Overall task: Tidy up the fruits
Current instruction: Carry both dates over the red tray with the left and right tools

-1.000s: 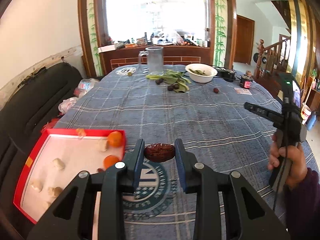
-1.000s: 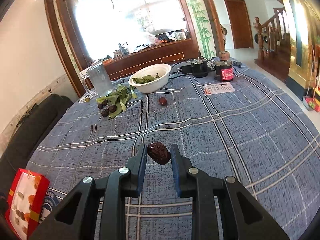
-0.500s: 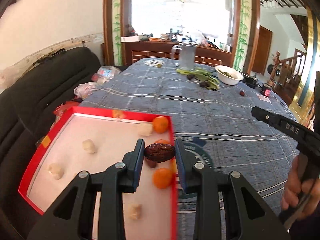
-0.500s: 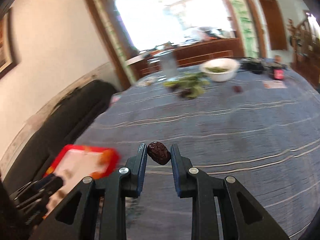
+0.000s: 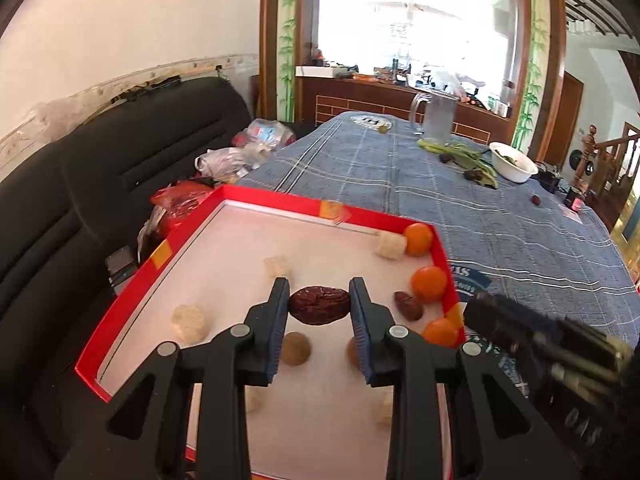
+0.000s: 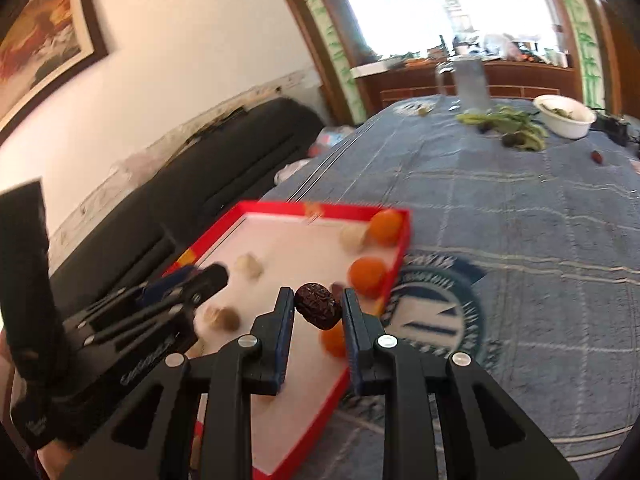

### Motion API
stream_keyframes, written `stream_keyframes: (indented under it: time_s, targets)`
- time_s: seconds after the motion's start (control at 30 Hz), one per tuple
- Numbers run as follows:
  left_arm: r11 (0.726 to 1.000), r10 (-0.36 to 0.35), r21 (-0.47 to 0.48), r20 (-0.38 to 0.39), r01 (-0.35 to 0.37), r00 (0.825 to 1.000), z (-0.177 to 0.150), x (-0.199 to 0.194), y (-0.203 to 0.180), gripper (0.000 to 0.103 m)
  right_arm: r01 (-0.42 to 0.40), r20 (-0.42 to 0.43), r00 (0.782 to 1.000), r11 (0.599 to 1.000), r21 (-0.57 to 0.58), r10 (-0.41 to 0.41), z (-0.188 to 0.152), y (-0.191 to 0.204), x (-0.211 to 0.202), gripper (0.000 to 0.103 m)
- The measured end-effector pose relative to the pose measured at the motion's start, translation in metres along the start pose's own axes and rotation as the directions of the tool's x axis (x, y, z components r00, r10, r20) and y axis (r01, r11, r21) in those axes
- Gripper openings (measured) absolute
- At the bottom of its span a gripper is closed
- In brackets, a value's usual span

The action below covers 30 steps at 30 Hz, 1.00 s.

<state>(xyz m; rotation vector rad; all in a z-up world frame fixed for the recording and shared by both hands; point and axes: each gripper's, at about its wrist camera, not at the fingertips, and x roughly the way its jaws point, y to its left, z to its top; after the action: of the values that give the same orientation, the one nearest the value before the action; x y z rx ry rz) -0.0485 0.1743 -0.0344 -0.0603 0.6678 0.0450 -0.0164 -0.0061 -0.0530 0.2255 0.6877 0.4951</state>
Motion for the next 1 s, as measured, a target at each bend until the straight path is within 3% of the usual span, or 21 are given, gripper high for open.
stream_keyframes:
  time_s: [0.3, 1.0]
  targets:
    - [0.999, 0.034, -0.017, -0.024, -0.034, 0.999, -0.007, 0.009, 0.015, 0.032, -0.026, -0.059, 0.998, 0.999, -0.026, 0.025, -0.017, 0.018, 0.013, 0.023]
    - [0.998, 0.064, -0.01, -0.069, -0.065, 0.996, -0.012, 0.026, 0.018, 0.033, -0.024, -0.073, 0.997, 0.999, -0.03, 0.022, -0.019, 0.022, 0.026, 0.023]
